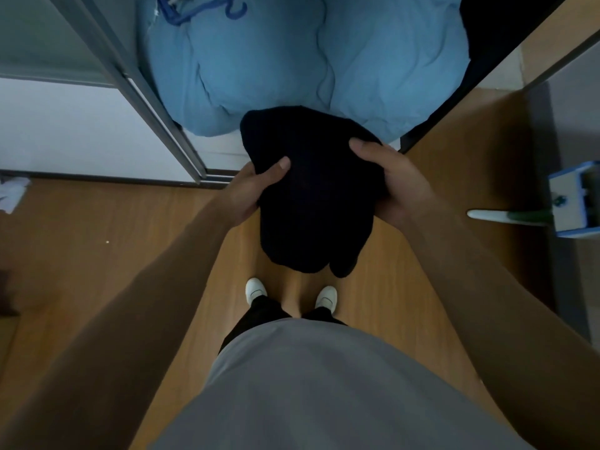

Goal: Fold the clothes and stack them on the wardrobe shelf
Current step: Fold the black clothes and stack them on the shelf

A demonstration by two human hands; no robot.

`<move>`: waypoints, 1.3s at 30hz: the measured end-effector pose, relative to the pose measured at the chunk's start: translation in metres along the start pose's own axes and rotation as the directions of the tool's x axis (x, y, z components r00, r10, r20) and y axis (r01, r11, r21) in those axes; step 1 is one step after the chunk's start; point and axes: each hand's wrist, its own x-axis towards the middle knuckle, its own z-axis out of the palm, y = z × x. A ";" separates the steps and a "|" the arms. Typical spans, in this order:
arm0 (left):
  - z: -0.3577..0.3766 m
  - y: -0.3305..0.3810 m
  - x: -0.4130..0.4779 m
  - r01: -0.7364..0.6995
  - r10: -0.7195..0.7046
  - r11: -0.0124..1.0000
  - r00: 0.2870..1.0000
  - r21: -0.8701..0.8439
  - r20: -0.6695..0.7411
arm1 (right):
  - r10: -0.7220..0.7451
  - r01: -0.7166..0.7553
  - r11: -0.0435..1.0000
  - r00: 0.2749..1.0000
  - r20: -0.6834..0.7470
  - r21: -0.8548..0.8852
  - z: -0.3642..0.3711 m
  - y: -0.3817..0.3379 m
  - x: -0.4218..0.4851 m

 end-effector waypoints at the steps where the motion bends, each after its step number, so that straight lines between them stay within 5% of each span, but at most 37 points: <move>1: -0.001 0.001 0.002 -0.022 0.024 0.999 0.998 0.039 -0.057 | 0.009 -0.010 1.000 0.999 -0.036 -0.025 -0.002 -0.001 0.002; 4: -0.007 0.001 0.003 -0.004 0.026 0.993 0.981 0.114 -0.190 | -0.005 -0.054 0.966 0.974 -0.228 -0.253 -0.014 0.000 0.010; 8: -0.014 0.001 -0.004 0.016 0.012 0.997 0.943 0.080 -0.332 | 0.056 -0.266 0.783 0.931 -0.361 -0.563 -0.031 0.000 0.018; 10: -0.022 0.006 -0.010 -0.003 0.023 0.999 0.933 0.054 -0.360 | 0.033 -0.265 0.822 0.905 -0.423 -0.504 -0.037 0.001 0.023; 12: -0.029 0.014 -0.015 -0.021 0.015 1.000 0.943 -0.014 -0.334 | -0.016 -0.103 0.956 0.917 -0.399 -0.275 -0.039 0.005 0.030; 16: -0.032 0.038 -0.022 -0.056 -0.010 0.976 0.953 -0.209 -0.302 | -0.131 0.135 0.980 0.991 -0.037 0.148 -0.020 0.024 0.042; 18: -0.037 0.051 -0.023 -0.031 -0.051 0.970 0.945 -0.242 -0.323 | -0.075 0.062 0.990 0.992 0.104 0.127 -0.007 0.039 0.046; 23: -0.076 0.067 -0.026 0.074 -0.159 0.968 0.921 -0.241 -0.356 | 0.087 -0.074 0.905 0.996 0.011 -0.420 0.008 0.063 0.065; 26: -0.112 0.060 -0.038 0.136 -0.190 0.954 0.964 -0.268 -0.184 | 0.066 -0.094 0.956 0.992 -0.108 -0.279 0.016 0.064 0.074; 28: -0.132 0.051 -0.043 0.110 -0.118 0.971 0.993 -0.212 -0.025 | 0.026 -0.060 0.985 0.978 -0.206 -0.162 0.028 0.064 0.082; 32: -0.143 0.045 -0.038 -0.027 0.036 0.997 0.992 0.075 -0.117 | -0.028 -0.021 0.982 0.967 -0.253 -0.188 0.052 0.058 0.100; 39: -0.155 0.088 -0.024 -0.182 0.296 0.878 0.934 0.442 -0.202 | -0.220 0.025 0.700 0.958 -0.183 -0.714 0.074 0.016 0.118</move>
